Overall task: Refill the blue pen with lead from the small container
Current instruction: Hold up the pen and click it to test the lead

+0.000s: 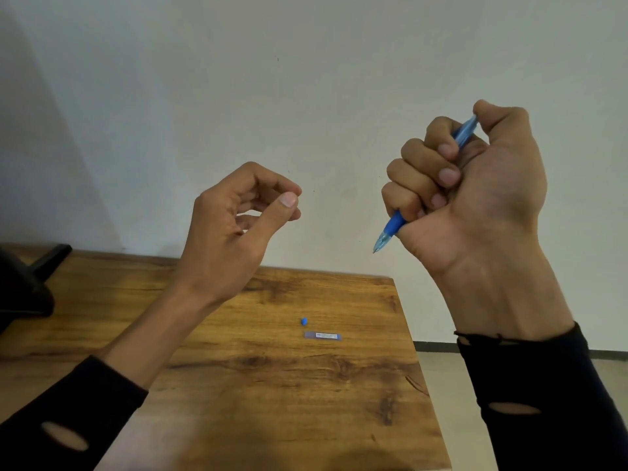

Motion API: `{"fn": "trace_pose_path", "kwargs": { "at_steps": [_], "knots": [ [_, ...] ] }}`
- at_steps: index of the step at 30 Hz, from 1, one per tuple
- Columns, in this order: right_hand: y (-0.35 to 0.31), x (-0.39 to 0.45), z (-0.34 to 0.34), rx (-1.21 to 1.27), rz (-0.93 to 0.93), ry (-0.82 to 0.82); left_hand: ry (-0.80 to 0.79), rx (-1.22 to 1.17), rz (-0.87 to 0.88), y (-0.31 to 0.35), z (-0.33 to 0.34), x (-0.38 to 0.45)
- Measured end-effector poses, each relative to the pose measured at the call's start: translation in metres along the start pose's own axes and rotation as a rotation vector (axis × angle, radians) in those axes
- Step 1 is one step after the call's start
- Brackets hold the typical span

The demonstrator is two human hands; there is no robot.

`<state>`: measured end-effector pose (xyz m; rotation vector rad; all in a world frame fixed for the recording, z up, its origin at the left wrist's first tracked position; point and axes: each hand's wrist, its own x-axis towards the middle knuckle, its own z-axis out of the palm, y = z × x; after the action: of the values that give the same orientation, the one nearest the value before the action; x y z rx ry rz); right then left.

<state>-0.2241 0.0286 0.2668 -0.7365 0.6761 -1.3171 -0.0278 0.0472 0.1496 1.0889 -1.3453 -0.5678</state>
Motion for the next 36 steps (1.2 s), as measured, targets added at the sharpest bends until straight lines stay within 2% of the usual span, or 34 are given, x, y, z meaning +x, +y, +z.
{"fn": "trace_pose_path", "kwargs": {
  "at_steps": [36],
  "knots": [
    [0.0068, 0.0046, -0.0059, -0.039, 0.000, 0.031, -0.069, -0.035, -0.018, -0.0026, 0.0079, -0.0028]
  ]
}}
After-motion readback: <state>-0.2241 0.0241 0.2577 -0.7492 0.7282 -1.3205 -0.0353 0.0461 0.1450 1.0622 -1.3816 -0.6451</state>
